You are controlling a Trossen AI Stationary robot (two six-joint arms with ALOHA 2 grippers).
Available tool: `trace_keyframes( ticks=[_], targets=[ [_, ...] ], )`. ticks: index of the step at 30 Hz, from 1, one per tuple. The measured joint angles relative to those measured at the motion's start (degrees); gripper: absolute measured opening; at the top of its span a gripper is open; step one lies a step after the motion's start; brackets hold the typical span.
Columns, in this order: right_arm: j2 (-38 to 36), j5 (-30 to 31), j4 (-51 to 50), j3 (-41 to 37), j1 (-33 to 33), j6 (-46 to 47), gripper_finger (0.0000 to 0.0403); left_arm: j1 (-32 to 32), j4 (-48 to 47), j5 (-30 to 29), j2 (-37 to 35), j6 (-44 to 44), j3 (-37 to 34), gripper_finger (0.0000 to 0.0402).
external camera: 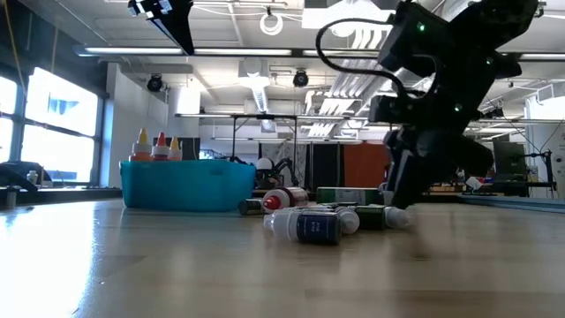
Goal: Pick & Place food coloring
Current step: Put the large green food coloring bottle into the blue bin
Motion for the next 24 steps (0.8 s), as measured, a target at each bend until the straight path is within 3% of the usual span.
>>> trace_keyframes(
  ticks=[15,24],
  targets=[
    [-0.1,-2.1,2.9,0.1,-1.0,-4.7,0.0215,0.0,0.0,0.2,0.0,0.0,0.0,0.0],
    [-0.3,-2.6,9.7,-5.0,-1.0,-4.7,0.0161,0.0,0.0,0.7,0.0,0.0,0.0,0.0]
  ],
)
